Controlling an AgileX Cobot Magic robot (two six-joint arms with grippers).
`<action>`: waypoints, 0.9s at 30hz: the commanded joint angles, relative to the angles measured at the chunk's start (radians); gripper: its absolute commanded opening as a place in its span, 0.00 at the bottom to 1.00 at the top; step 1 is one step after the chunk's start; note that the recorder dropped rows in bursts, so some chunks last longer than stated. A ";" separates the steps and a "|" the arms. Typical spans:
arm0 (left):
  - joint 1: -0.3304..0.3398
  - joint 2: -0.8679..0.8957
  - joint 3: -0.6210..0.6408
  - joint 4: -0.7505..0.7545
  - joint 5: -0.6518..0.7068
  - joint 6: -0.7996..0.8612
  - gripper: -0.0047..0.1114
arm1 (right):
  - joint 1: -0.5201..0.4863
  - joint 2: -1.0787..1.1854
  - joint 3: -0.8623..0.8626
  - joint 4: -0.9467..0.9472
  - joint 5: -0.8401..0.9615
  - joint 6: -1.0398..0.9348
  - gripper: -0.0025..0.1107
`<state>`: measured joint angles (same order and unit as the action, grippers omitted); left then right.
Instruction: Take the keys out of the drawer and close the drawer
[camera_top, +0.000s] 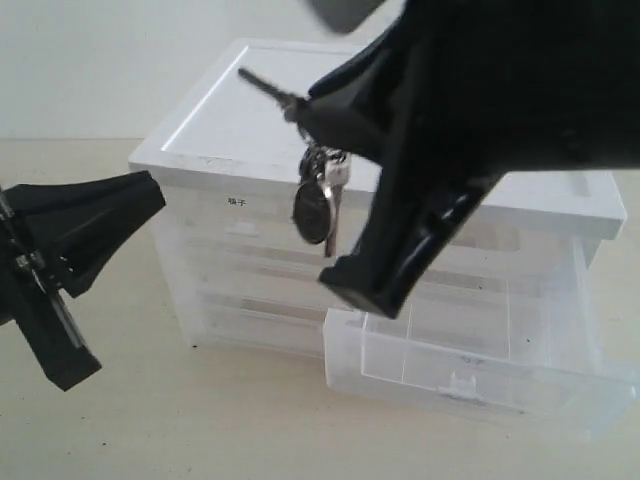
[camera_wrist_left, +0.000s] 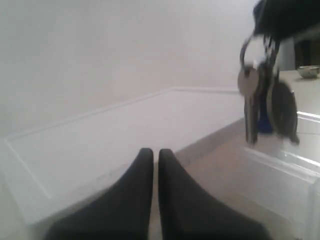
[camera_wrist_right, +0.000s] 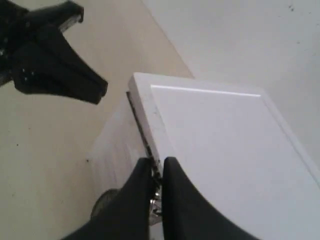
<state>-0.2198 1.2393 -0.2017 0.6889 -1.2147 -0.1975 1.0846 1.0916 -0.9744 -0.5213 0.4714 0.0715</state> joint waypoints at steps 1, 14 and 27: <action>-0.001 -0.089 0.020 -0.064 0.070 -0.012 0.08 | -0.063 0.142 -0.009 -0.008 -0.039 0.027 0.02; -0.001 -0.116 0.020 -0.081 0.121 -0.012 0.08 | -0.116 0.247 -0.035 0.019 -0.008 0.028 0.02; -0.001 -0.116 0.020 -0.079 0.130 -0.012 0.08 | -0.116 0.247 -0.035 0.019 0.005 0.027 0.29</action>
<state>-0.2198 1.1293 -0.1898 0.6222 -1.0976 -0.1994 0.9772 1.3411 -1.0034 -0.4914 0.4811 0.0991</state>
